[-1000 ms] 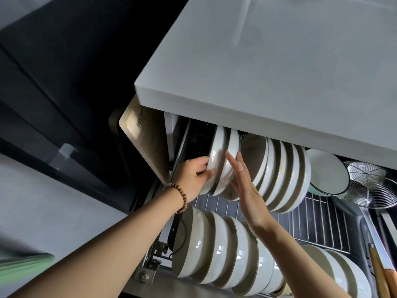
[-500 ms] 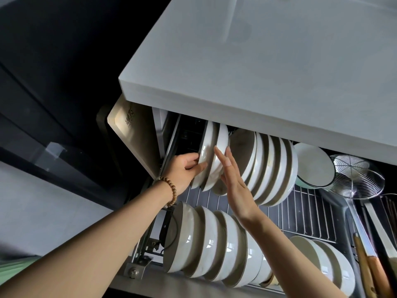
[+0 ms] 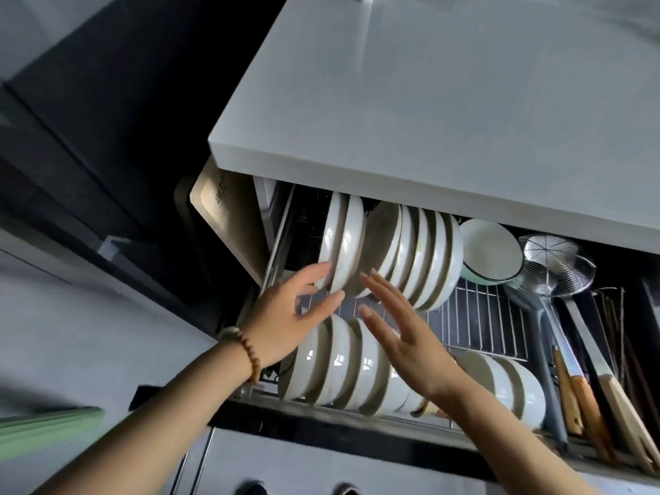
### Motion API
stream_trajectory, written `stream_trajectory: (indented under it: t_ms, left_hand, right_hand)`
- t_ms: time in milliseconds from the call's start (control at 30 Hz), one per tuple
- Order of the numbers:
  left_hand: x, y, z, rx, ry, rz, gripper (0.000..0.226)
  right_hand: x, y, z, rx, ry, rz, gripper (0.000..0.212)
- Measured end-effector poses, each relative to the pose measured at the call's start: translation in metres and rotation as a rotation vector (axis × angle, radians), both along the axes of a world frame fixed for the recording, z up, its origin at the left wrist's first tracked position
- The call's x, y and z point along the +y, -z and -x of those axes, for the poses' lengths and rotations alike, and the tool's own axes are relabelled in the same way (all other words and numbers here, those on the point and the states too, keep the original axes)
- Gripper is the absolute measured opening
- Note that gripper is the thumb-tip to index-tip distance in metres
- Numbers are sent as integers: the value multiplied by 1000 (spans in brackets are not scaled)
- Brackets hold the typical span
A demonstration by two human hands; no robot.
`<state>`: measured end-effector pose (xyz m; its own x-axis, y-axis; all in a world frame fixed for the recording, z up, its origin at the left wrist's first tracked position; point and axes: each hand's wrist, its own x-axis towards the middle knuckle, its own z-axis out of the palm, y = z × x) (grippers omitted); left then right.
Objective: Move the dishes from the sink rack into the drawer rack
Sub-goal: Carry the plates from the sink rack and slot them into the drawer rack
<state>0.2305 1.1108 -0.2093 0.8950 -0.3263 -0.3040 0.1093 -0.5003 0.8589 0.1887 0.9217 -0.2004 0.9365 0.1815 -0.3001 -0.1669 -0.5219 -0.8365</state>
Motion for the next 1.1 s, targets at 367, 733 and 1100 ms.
stream_trajectory:
  t_ms: [367, 733, 1100]
  left_hand:
    - [-17, -25, 80, -386, 246, -438, 80]
    - [-24, -15, 56, -696, 181, -558, 66]
    - [-44, -20, -15, -917, 54, -718, 69]
  right_hand:
    - [-31, -11, 97, -382, 38, 642, 54]
    - [-34, -9, 74, -640, 130, 742, 60]
    - [-50, -7, -2, -779, 168, 787, 63]
